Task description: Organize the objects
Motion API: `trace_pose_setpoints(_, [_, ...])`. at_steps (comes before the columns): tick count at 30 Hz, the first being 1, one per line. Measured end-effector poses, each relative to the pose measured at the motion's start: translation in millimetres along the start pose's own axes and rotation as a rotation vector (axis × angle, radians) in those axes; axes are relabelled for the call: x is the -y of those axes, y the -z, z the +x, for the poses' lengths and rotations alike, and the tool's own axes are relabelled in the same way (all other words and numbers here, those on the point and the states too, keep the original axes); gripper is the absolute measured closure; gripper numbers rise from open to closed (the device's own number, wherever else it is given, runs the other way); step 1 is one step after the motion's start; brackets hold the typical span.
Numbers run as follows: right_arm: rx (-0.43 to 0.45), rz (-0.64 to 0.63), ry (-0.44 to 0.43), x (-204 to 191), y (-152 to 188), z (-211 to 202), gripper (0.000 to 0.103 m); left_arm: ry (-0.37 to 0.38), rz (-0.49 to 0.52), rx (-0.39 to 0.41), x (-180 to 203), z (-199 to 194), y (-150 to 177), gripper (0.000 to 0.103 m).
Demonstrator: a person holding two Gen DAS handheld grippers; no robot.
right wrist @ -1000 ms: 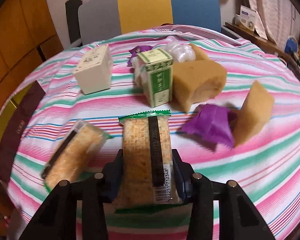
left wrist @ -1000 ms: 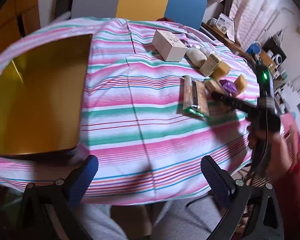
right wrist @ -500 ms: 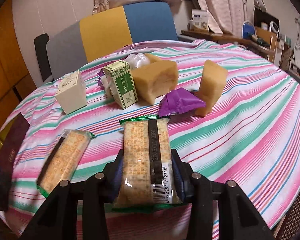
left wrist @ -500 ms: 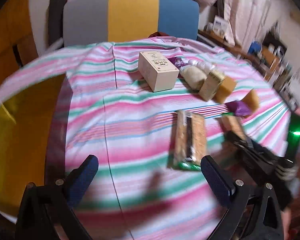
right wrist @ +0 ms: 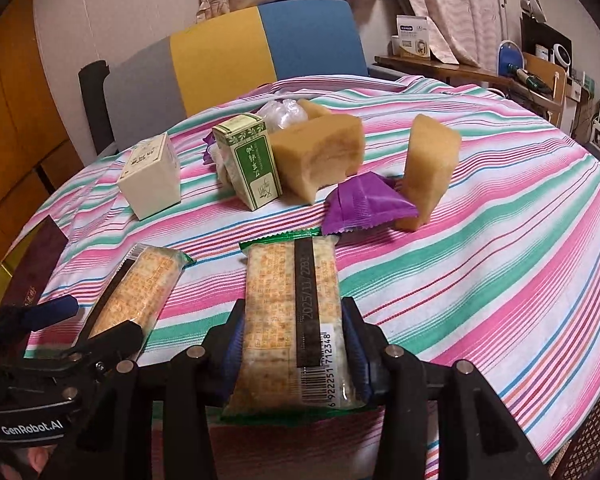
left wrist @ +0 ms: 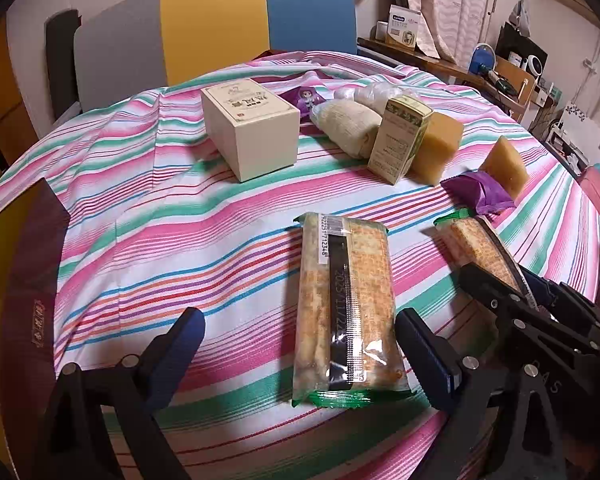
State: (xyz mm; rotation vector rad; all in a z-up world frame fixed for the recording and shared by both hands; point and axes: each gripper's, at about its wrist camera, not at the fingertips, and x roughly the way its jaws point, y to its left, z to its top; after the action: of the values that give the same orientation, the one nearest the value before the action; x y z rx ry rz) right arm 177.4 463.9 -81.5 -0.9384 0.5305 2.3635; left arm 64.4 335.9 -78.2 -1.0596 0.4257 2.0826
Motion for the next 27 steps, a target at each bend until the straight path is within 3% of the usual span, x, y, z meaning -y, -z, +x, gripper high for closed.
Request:
trace_pose_setpoints(9, [-0.005, -0.032, 0.033, -5.8, 1.1, 0.4, 0.058, -0.005, -0.012, -0.002, 1.7, 3.6, 7.3, 0.006])
trace_pose_setpoints(10, [-0.005, -0.034, 0.035, -6.2, 1.4, 0.3, 0.058, 0.001, -0.011, -0.008, 2.1, 3.6, 6.9, 0.011])
trace_pose_setpoints(11, [-0.004, -0.036, 0.038, -6.6, 1.5, 0.2, 0.058, 0.040, -0.026, -0.018, 0.9, 3.0, 6.5, 0.024])
trace_pose_setpoints(12, [-0.004, -0.036, 0.038, -6.6, 1.4, 0.3, 0.058, 0.062, -0.034, -0.018, 0.3, 0.9, 6.5, 0.027])
trace_pose_setpoints(14, [-0.004, -0.036, 0.038, -6.9, 1.4, 0.6, 0.057, 0.049, -0.006, 0.001, 4.5, -4.9, 8.1, 0.049])
trace_pose_setpoints(15, [-0.004, -0.037, 0.039, -7.1, 1.4, 0.6, 0.057, 0.040, 0.028, 0.020, 9.2, -8.8, 9.1, 0.052])
trace_pose_setpoints(18, [-0.005, -0.040, 0.041, -7.5, 1.0, 1.0, 0.057, 0.050, 0.043, 0.019, 10.1, -12.3, 13.3, 0.053])
trace_pose_setpoints(23, [-0.011, -0.041, 0.050, -9.0, 0.2, 1.6, 0.057, 0.107, -0.051, 0.005, -4.6, -25.9, 24.8, 0.054])
trace_pose_setpoints(27, [-0.015, -0.038, 0.061, -10.7, 0.1, 1.5, 0.057, 0.150, -0.085, 0.043, -13.8, -50.9, 38.5, 0.054])
